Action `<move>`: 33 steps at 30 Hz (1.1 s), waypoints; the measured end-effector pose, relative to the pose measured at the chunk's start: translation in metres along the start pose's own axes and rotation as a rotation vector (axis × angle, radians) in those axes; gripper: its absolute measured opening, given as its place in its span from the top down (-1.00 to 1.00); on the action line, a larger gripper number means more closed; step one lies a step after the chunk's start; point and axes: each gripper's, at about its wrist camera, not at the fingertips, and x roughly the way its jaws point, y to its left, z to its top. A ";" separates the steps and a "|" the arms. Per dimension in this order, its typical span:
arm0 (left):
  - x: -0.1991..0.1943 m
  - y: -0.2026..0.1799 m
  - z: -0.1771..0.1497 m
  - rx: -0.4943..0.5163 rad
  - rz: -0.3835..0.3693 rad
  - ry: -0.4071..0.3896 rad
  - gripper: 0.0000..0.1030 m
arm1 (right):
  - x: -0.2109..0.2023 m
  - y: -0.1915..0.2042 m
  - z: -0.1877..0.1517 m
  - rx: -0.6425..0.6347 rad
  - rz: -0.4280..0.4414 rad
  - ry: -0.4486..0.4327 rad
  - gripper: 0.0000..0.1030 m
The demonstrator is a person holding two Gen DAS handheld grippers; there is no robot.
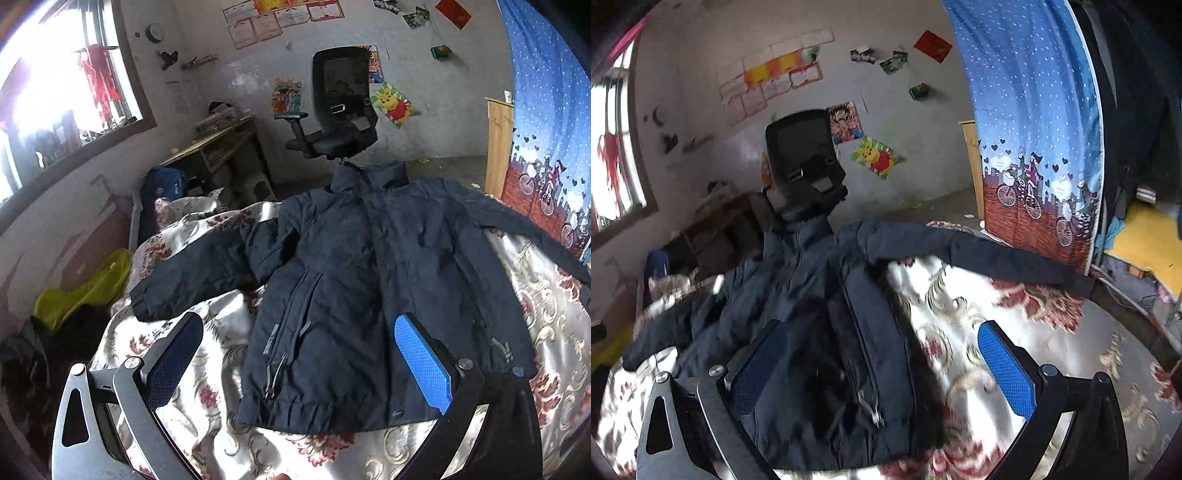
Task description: Fold large clothes
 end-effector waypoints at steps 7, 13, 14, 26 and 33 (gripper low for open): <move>0.001 0.001 0.042 -0.025 -0.047 -0.070 -0.98 | 0.049 -0.023 0.019 0.023 0.057 -0.025 -1.00; 0.025 0.006 0.083 -0.110 -0.188 -0.047 -0.98 | 0.090 -0.037 0.019 0.040 0.025 0.046 -1.00; 0.032 0.005 0.090 -0.112 -0.194 -0.032 -0.98 | 0.092 -0.043 0.015 0.066 0.029 0.052 -1.00; 0.158 -0.083 0.116 0.160 -0.248 0.000 -0.98 | 0.137 -0.128 0.018 0.522 0.061 -0.058 -1.00; 0.259 -0.138 0.133 0.149 -0.300 0.024 -0.98 | 0.174 -0.177 0.019 0.825 0.142 -0.034 -0.58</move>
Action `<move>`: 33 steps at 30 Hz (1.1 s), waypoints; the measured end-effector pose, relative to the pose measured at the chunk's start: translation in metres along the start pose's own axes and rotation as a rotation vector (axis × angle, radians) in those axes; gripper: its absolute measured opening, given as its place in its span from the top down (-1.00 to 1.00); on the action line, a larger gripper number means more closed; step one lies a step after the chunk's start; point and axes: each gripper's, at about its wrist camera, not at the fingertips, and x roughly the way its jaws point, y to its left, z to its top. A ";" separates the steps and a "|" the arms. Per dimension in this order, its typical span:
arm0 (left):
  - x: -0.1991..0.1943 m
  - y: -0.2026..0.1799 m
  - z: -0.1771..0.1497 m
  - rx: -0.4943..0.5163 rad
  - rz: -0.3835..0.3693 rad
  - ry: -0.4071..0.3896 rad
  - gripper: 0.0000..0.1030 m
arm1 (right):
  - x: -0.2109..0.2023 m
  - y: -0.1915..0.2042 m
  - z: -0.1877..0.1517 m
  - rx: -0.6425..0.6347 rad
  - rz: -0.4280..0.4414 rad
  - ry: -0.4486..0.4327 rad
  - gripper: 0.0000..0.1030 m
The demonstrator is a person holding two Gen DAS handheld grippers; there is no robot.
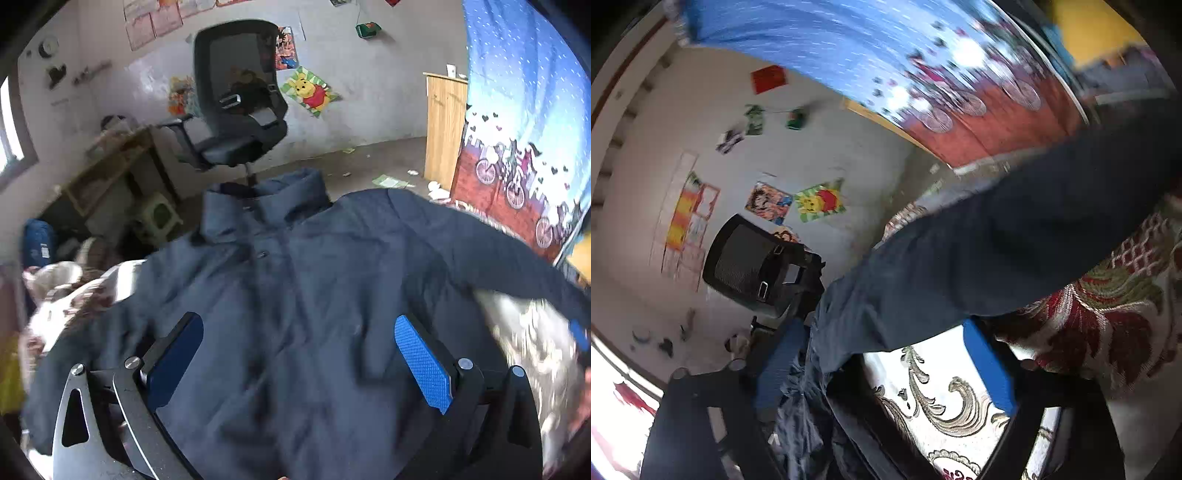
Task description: Fold large clothes
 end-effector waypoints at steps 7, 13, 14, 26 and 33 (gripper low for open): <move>0.087 -0.036 0.040 -0.084 -0.074 0.003 -0.98 | -0.015 -0.019 0.031 0.069 -0.046 -0.084 -0.11; 0.136 -0.087 0.027 0.053 -0.023 0.085 -0.98 | -0.010 -0.035 0.039 0.090 -0.151 -0.095 0.65; 0.146 -0.095 0.021 0.097 0.002 0.112 -0.98 | -0.008 -0.035 0.039 0.080 -0.157 -0.095 0.72; 0.131 -0.055 0.001 0.077 -0.048 0.117 -0.98 | -0.012 0.013 0.045 -0.181 -0.175 -0.115 0.90; 0.058 0.016 0.005 -0.003 0.000 -0.013 -0.98 | -0.009 0.149 0.017 -0.644 -0.164 -0.184 0.90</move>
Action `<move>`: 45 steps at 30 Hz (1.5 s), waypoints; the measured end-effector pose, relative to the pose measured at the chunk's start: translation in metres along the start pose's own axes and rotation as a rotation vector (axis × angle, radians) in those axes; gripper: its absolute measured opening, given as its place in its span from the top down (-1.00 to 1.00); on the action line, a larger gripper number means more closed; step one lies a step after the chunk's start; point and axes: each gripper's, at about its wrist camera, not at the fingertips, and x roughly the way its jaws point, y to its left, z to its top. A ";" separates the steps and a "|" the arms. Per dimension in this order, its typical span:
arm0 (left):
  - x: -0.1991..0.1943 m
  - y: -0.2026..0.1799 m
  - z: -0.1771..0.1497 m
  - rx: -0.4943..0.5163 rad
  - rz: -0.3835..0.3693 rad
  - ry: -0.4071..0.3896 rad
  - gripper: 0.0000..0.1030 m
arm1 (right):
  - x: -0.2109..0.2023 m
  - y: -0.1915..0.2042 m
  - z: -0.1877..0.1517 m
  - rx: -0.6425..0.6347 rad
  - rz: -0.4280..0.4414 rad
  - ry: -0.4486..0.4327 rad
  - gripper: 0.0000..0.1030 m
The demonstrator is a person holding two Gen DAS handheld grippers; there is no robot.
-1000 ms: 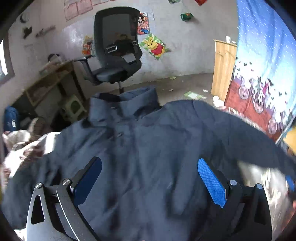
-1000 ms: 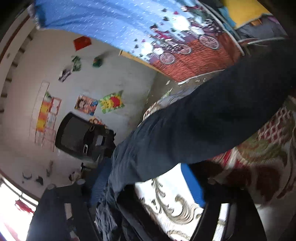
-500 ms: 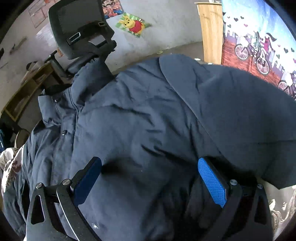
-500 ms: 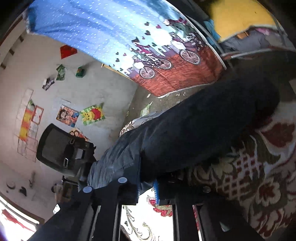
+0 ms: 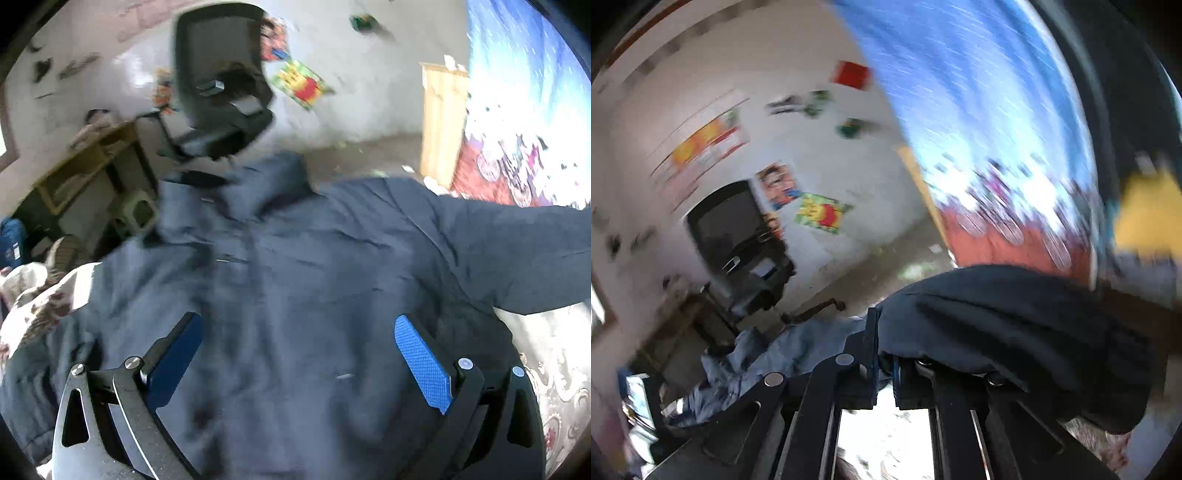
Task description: Fold large clothes
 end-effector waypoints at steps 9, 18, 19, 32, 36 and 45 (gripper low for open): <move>-0.080 0.116 -0.018 -0.220 -0.014 -0.060 -0.98 | 0.027 0.210 -0.020 -0.451 0.269 0.070 0.90; -0.129 0.211 -0.070 -0.369 -0.117 -0.108 -0.98 | 0.097 0.325 -0.166 -0.677 0.498 0.423 0.88; -0.127 0.218 -0.078 -0.400 -0.156 -0.098 -0.98 | 0.109 0.331 -0.189 -0.685 0.498 0.482 0.83; -0.049 0.202 -0.097 -0.475 -0.309 0.133 -0.98 | 0.109 0.313 -0.247 -0.725 0.567 0.662 -0.22; -0.005 0.193 -0.108 -0.447 -0.155 0.312 -0.98 | 0.110 0.297 -0.214 -0.734 0.485 0.520 -0.62; 0.008 0.179 -0.127 -0.361 -0.055 0.351 -0.99 | 0.210 0.253 -0.223 -0.633 0.195 0.562 -0.73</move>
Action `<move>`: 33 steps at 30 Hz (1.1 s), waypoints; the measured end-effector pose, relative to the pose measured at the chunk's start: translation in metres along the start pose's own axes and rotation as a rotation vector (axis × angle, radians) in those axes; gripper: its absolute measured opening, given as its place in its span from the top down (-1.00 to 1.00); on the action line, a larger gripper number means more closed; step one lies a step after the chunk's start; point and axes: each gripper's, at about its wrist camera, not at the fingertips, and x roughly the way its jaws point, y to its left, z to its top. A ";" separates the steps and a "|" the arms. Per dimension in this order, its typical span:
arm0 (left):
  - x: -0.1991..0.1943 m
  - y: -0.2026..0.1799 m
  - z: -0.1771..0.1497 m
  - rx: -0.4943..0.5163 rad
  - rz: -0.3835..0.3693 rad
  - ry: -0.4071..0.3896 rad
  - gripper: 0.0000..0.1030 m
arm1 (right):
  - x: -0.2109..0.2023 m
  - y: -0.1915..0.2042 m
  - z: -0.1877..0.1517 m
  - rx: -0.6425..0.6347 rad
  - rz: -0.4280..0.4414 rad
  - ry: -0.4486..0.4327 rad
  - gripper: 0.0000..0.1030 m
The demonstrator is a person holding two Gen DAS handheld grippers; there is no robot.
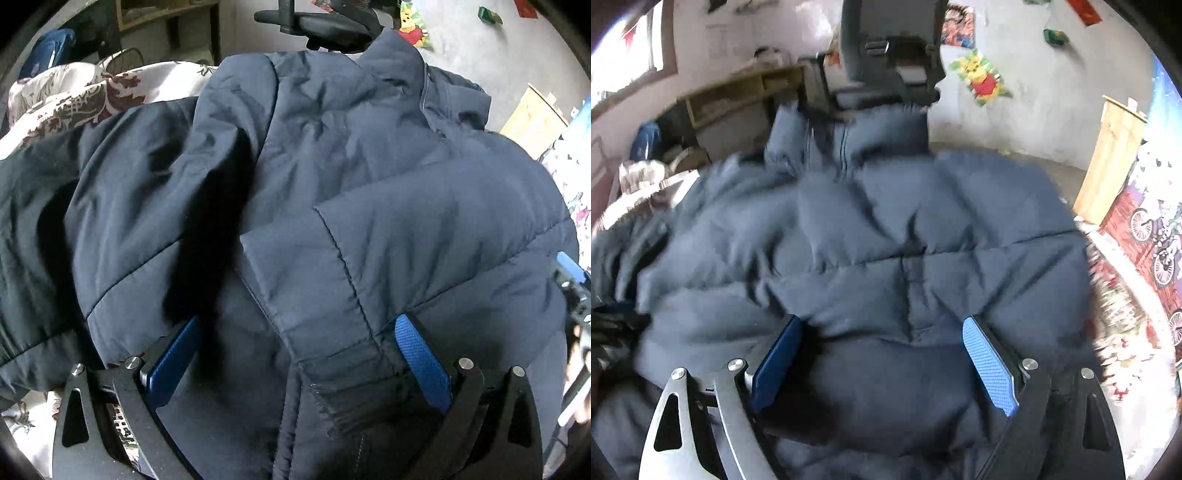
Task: Fold large clothes
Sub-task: 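Grasp the jacket sleeve cuff with the left tool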
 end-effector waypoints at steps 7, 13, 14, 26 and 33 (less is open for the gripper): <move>-0.026 0.005 -0.006 0.010 -0.008 -0.072 -0.98 | 0.008 0.015 -0.012 -0.029 -0.052 -0.087 -0.98; -0.078 0.009 -0.024 0.030 0.060 -0.206 -0.98 | -0.016 0.017 -0.012 0.025 -0.060 -0.053 -1.00; -0.087 0.012 -0.023 0.018 0.064 -0.223 -0.98 | -0.022 0.020 -0.010 0.031 -0.039 -0.063 -1.00; -0.181 0.188 -0.106 -0.622 0.145 -0.418 -0.98 | -0.034 0.145 -0.006 -0.219 0.145 -0.096 -1.00; -0.173 0.266 -0.147 -0.989 0.018 -0.358 -0.98 | -0.005 0.159 -0.024 -0.288 0.077 -0.067 -1.00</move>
